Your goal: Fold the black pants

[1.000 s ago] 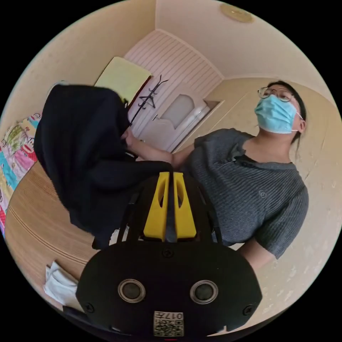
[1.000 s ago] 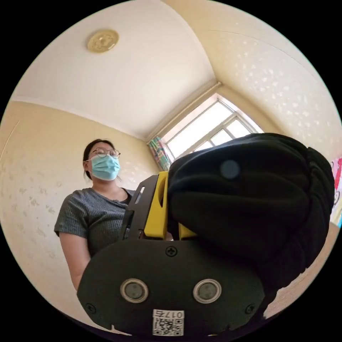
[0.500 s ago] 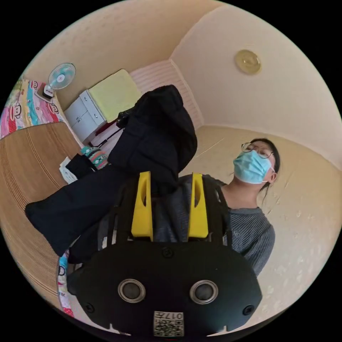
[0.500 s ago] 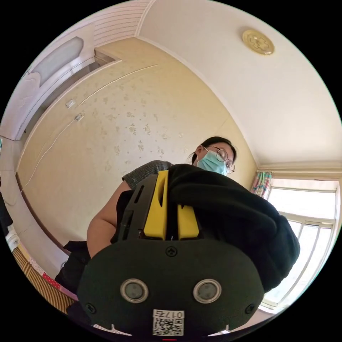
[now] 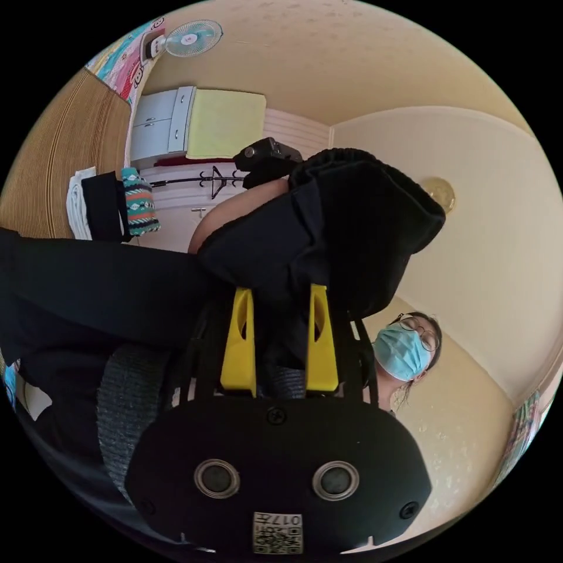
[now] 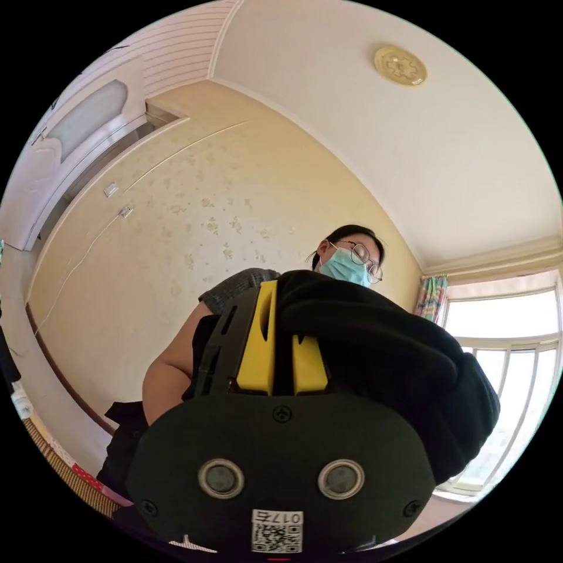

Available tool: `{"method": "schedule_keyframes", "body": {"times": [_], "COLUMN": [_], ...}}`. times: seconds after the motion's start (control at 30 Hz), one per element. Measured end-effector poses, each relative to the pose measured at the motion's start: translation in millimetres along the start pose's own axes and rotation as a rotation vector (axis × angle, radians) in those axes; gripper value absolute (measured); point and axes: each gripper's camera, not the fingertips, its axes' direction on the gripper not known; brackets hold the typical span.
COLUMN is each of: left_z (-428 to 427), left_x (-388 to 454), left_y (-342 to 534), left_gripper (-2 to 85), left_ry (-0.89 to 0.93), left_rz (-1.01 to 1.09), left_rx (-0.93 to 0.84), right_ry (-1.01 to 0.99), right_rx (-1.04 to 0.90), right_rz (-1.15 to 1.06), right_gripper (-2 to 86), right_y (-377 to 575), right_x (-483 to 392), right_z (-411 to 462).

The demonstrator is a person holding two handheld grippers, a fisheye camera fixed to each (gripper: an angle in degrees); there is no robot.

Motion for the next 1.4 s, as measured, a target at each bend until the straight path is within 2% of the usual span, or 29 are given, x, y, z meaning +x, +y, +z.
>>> {"method": "schedule_keyframes", "body": {"times": [0.1,0.13,0.2,0.3,0.37,0.4,0.43,0.47,0.5,0.57,0.67,0.8,0.83,0.97,1.1,1.17,1.23,1.33,1.4], "left_z": [-34.8,-40.7,-60.4,-73.7,-76.4,-77.5,-78.2,-79.5,-79.5,-75.7,-60.8,-39.5,-38.7,-51.6,-78.0,-81.1,-78.0,-64.2,-48.7], "left_x": [23.2,32.3,80.8,141.3,174.5,192.3,199.2,209.1,214.9,218.6,213.4,180.7,175.4,161.8,195.1,215.4,235.0,262.4,282.0], "left_y": [-0.4,-1.1,3.1,12.6,19.9,25.9,28.7,33.1,35.6,35.3,33.1,24.5,23.7,29.2,54.0,65.3,76.0,89.7,95.7], "left_gripper": [4.0,3.9,3.5,3.1,2.9,2.8,2.8,2.7,2.5,2.3,2.3,2.2,2.2,2.4,2.4,2.4,2.3,2.3,2.4], "left_ry": [0.167,0.171,0.066,0.0,-0.076,-0.175,-0.225,-0.29,-0.325,-0.365,-0.472,-0.474,-0.468,-0.426,-0.343,-0.352,-0.346,-0.294,-0.279], "left_rz": [0.173,0.221,0.449,0.713,0.851,0.901,0.913,0.929,0.949,0.963,0.94,0.845,0.827,0.756,0.86,0.925,1.002,1.117,1.176], "left_rx": [0.139,0.152,0.218,0.252,0.249,0.274,0.295,0.331,0.347,0.335,0.313,0.231,0.231,0.259,0.256,0.241,0.21,0.156,0.121], "right_ry": [0.134,0.212,0.298,0.521,0.87,0.983,1.182,1.317,1.363,1.473,1.447,1.351,1.346,1.217,1.281,1.295,1.274,1.197,1.124], "right_rx": [-0.161,-0.23,-0.314,-0.433,-0.603,-0.639,-0.669,-0.645,-0.61,-0.354,-0.252,-0.471,-0.491,-0.305,-0.348,-0.436,-0.395,-0.382,-0.365], "right_rz": [0.1,0.184,0.344,0.619,0.86,0.911,0.976,0.975,0.963,0.945,0.95,1.189,1.226,1.154,1.051,0.94,0.901,1.015,1.059], "right_gripper": [-0.3,-0.1,0.6,3.3,7.3,8.4,10.1,11.1,11.4,12.6,17.9,21.6,21.0,9.5,8.2,9.7,13.6,21.0,22.4], "right_y": [1.3,5.6,17.8,47.3,70.5,74.8,79.4,79.4,78.7,79.8,102.3,187.5,212.9,243.1,223.3,213.1,217.1,258.4,293.2], "right_x": [9.1,17.8,37.1,70.2,96.7,101.4,106.9,108.2,107.9,104.5,128.7,205.0,213.6,199.8,181.9,173.8,166.7,171.5,178.2], "right_z": [19.6,27.2,32.7,32.0,31.2,30.1,27.8,28.8,29.4,26.3,41.8,44.9,38.8,15.1,13.4,20.1,16.6,7.1,10.6]}}
